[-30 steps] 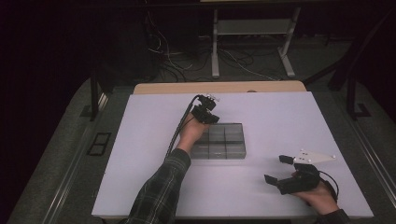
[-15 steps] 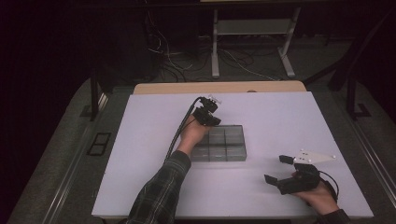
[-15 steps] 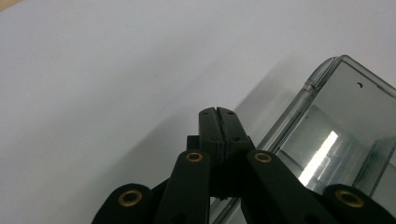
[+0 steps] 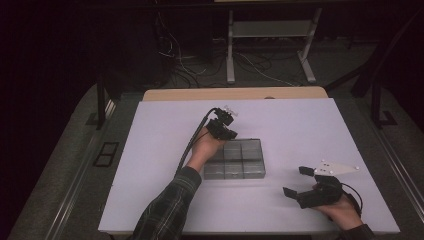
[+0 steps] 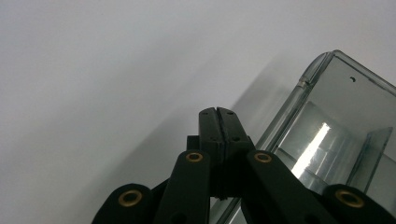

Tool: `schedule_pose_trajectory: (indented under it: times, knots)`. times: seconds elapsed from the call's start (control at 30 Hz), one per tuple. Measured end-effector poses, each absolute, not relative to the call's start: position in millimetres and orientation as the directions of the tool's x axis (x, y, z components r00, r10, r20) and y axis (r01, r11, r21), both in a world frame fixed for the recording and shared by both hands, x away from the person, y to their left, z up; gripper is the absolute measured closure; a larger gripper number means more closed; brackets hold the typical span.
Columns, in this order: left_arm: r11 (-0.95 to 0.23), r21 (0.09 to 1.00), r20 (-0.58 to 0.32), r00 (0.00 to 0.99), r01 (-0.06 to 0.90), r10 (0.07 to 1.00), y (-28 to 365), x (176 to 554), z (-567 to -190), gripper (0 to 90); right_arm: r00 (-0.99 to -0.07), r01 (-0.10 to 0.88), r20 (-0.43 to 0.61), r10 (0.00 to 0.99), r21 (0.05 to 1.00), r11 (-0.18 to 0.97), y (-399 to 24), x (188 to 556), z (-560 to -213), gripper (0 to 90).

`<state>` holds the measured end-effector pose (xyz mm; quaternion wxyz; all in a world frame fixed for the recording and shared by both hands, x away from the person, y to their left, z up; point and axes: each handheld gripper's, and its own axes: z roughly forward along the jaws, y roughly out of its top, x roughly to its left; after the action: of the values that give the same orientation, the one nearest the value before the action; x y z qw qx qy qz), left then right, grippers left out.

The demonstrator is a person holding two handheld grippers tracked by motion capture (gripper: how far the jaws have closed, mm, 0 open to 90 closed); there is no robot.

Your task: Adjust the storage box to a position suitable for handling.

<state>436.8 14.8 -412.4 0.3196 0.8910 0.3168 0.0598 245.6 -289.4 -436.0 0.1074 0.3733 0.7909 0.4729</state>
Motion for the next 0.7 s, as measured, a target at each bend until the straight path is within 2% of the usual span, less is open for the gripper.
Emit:
schedule_pose_trajectory:
  times: [0.7]
  knots:
    - [-0.618, 0.613, -0.097, 0.823, 0.492, 0.559, 15.4, 407.9, -412.6, 88.5, -0.697, 0.491, 0.180, 0.694, 0.826, 0.278, -289.0, 245.8, -436.6, 0.6]
